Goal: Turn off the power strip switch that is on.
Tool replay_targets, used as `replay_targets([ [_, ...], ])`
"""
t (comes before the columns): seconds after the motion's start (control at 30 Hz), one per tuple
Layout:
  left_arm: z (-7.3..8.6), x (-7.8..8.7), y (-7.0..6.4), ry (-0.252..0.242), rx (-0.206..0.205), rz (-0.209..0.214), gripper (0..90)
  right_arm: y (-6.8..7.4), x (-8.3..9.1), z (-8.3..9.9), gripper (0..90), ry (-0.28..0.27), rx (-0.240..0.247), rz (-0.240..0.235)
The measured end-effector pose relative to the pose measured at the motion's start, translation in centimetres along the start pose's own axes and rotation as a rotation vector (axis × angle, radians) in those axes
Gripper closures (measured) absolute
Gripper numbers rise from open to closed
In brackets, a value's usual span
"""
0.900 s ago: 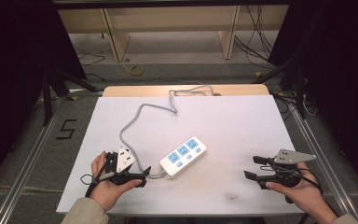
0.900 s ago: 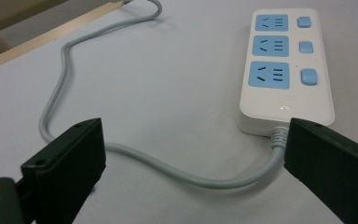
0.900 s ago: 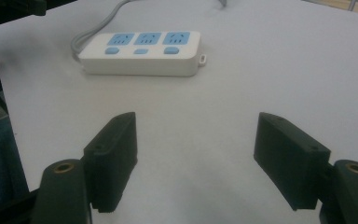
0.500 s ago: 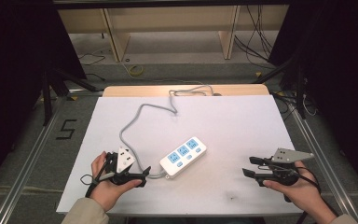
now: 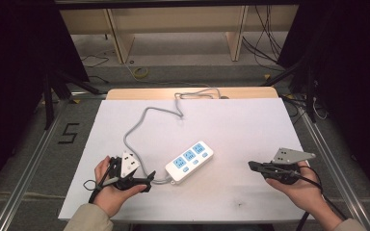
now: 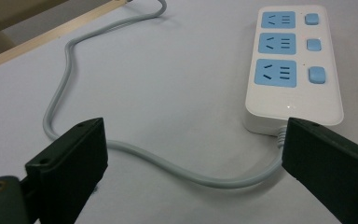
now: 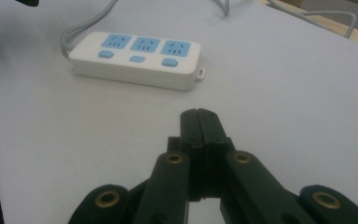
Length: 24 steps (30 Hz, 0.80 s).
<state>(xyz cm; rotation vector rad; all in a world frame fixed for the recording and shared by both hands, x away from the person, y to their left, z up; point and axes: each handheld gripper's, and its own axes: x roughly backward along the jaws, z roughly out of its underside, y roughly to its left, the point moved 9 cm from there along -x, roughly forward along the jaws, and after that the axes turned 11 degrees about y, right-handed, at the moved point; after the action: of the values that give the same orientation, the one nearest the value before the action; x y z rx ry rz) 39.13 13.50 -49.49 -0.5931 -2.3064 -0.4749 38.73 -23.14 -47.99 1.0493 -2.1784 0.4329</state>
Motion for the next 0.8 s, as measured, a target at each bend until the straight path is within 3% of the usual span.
replay_targets([
  [0.4, 0.0, -0.2, 0.1, 0.005, -0.006, -0.001, 6.5, 0.4, -1.9, -1.5, 90.0, 0.037, 0.009, -0.019],
  [0.8, -0.1, -0.4, 0.0, 0.004, -0.008, -0.002, 6.5, 0.6, -2.7, -2.2, 90.0, 0.053, 0.009, -0.019],
])
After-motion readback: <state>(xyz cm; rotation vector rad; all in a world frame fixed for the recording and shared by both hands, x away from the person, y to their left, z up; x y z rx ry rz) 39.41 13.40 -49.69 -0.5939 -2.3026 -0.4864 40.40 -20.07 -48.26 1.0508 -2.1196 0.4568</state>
